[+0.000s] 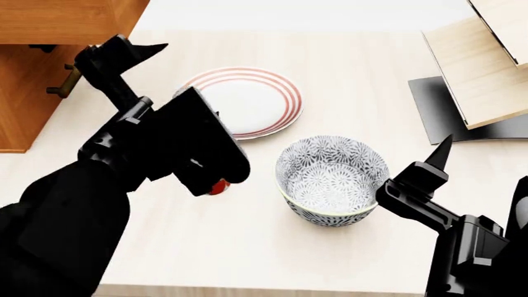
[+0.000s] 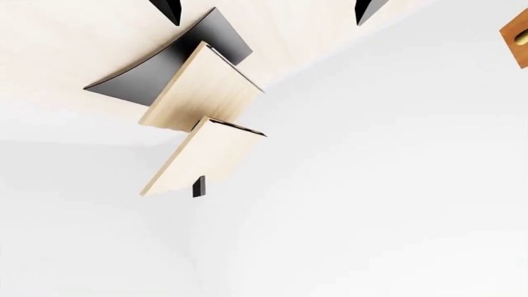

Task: Close the top drawer of the cabinet.

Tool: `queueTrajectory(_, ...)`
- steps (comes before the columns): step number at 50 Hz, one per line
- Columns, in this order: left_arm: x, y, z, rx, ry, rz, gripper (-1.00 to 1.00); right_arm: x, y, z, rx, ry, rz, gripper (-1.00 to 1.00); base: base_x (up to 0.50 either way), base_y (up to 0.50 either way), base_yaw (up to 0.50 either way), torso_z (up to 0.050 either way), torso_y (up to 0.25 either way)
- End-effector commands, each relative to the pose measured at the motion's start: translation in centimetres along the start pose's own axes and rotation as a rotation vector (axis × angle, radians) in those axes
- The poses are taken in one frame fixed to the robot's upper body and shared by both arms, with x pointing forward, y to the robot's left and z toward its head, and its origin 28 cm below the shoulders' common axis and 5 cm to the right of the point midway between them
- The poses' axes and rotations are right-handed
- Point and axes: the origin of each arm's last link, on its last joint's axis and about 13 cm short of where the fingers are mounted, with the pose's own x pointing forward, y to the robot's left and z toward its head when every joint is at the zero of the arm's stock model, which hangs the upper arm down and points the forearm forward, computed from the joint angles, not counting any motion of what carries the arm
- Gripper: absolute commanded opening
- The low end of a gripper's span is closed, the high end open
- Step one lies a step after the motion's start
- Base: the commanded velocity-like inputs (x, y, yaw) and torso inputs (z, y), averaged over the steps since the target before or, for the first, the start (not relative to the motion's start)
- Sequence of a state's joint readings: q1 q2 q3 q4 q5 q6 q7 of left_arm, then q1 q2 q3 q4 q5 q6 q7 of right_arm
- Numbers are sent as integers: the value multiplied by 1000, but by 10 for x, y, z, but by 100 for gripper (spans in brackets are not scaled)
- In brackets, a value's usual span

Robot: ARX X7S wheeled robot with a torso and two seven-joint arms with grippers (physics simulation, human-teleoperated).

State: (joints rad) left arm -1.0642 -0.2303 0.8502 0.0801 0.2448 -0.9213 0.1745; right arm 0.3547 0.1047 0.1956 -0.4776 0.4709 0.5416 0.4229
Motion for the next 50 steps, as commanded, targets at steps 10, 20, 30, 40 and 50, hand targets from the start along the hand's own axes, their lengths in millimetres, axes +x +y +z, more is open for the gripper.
queueTrajectory(10, 72, 39, 14, 751, 289, -1, 100, 0, 1, 16, -4, -7, 32, 100, 0, 0, 0, 0, 0)
queueTrajectory(20, 78, 32, 13, 834, 275, 69, 100, 1, 1, 19, -22, -10, 39, 100, 0, 0, 0, 0, 0)
queueTrajectory(30, 80, 25, 29, 744, 115, 48, 100, 0, 1, 20, -30, -13, 44, 100, 273, 33, 0, 0, 0)
queueTrajectory(40, 74, 18, 20, 567, 241, 87, 100, 1, 2, 20, -32, -9, 23, 100, 160, 21, 0, 0, 0)
queueTrajectory(50, 73, 6, 4, 512, 306, 60, 100, 0, 3, 24, -39, -15, 35, 100, 359, 0, 0, 0, 0)
